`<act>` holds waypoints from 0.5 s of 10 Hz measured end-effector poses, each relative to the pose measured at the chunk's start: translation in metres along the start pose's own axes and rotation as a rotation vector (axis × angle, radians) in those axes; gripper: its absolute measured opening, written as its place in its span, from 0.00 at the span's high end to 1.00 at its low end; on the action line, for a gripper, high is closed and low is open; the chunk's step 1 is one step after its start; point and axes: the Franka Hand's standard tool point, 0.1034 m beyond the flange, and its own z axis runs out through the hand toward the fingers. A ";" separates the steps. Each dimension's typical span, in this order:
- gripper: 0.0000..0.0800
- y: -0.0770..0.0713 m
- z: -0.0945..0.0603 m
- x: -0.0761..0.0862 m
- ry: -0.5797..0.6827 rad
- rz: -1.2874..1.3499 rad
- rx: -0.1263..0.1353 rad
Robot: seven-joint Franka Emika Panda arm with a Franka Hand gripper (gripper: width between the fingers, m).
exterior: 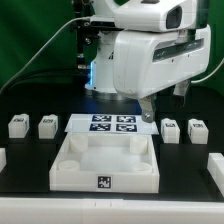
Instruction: Assemble one leg
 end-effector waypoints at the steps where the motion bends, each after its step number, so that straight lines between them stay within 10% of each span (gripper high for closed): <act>1: 0.19 0.000 0.000 0.000 0.000 0.000 0.000; 5: 0.19 0.000 0.000 0.000 0.000 -0.083 0.001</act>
Offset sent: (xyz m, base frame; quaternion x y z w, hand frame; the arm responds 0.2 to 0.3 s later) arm 0.0000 0.0000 0.0000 0.0000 0.0000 -0.2667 0.9638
